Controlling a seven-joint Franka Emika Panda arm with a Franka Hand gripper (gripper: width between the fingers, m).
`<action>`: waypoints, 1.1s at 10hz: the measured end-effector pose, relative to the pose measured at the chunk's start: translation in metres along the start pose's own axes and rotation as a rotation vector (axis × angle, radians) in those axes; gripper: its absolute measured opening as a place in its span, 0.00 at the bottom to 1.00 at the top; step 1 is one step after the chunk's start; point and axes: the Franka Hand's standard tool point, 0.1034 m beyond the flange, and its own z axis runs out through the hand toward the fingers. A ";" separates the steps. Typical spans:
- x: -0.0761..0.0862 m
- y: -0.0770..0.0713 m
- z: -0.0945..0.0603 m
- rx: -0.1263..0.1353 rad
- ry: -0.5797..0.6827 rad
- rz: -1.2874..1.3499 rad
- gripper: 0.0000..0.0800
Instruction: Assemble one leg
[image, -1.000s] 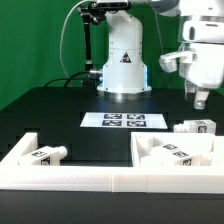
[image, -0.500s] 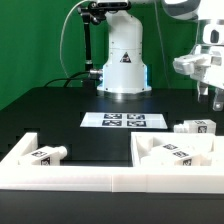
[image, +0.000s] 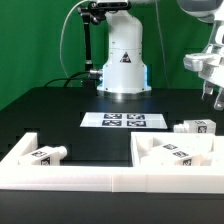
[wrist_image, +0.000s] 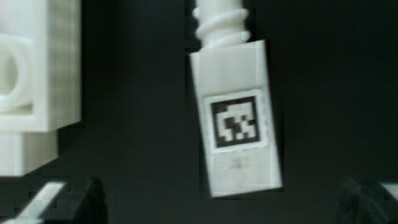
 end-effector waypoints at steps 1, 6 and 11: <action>-0.001 -0.006 0.003 0.019 -0.050 -0.021 0.81; -0.019 -0.011 0.016 0.121 -0.316 -0.039 0.81; -0.009 -0.009 0.033 0.214 -0.535 -0.161 0.81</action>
Offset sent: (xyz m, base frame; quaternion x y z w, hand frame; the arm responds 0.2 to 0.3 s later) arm 0.0180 -0.0476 -0.0034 -0.0002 -0.1857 -0.0456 0.9815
